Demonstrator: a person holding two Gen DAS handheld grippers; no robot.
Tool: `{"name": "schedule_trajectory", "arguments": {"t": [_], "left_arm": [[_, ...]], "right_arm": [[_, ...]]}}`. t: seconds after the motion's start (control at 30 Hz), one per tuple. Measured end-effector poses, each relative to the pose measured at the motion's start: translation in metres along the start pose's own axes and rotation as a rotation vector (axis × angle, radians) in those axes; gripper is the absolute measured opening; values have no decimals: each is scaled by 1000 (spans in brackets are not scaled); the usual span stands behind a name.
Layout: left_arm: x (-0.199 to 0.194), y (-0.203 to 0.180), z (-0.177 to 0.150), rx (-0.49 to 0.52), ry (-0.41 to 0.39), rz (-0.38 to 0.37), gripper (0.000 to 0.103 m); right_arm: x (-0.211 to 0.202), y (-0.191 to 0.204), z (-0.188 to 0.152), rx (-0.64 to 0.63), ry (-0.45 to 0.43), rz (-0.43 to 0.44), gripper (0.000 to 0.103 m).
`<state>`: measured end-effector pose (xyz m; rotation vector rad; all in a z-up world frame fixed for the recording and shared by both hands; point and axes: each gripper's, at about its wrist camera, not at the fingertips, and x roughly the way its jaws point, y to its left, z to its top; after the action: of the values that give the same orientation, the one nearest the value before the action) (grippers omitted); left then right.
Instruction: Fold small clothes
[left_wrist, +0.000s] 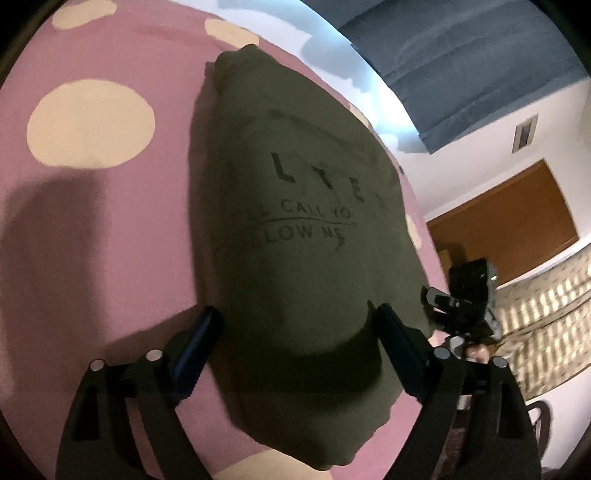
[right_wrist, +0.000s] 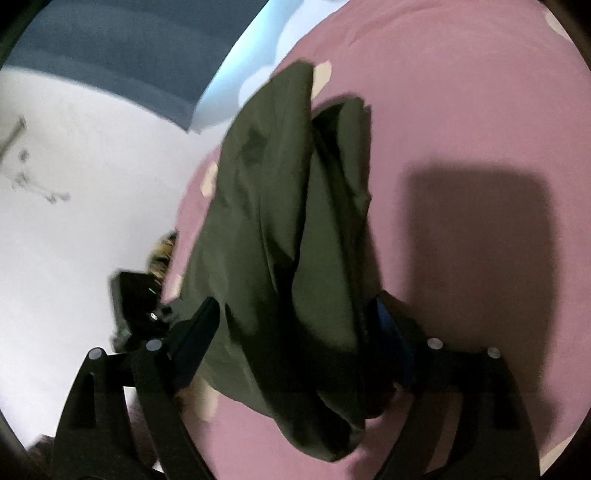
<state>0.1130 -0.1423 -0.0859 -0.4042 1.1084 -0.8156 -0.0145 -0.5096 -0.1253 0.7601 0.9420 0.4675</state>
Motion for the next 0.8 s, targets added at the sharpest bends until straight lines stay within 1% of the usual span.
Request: {"name": "schedule_trajectory", "arguments": {"t": [0.07, 0.1, 0.13, 0.17, 0.23, 0.33, 0.43, 0.53, 0.63, 0.73, 0.77, 0.8], "left_arm": [[1, -1, -1, 4, -1, 23, 67], [1, -4, 0, 11, -6, 42, 65], [3, -8, 1, 22, -11, 58, 61], [3, -12, 1, 36, -17, 78, 58], [3, -18, -1, 55, -24, 101, 54], [0, -22, 0, 73, -25, 125, 49], [-4, -24, 2, 83, -23, 138, 46], [-5, -26, 3, 93, -32, 155, 44], [-8, -28, 3, 99, -44, 165, 42], [-14, -26, 2, 104, -57, 171, 42], [-16, -26, 1, 107, -61, 174, 41], [-18, -26, 2, 112, -66, 179, 41]], "right_arm": [[10, 9, -1, -28, 23, -40, 72], [13, 11, -2, -26, 29, -52, 64], [14, 11, -2, -22, 32, -60, 53], [15, 11, -3, -13, 33, -52, 46], [18, 8, -3, 24, 33, -10, 37], [17, 15, -7, -2, 4, -5, 31], [13, 23, -11, -20, -19, -2, 29], [12, 37, -16, -59, -42, -19, 27], [10, 43, -17, -69, -54, -17, 26], [10, 46, -14, -82, -58, -13, 25], [3, 35, -17, -83, -59, -7, 25], [3, 35, -17, -83, -61, -5, 25]]}}
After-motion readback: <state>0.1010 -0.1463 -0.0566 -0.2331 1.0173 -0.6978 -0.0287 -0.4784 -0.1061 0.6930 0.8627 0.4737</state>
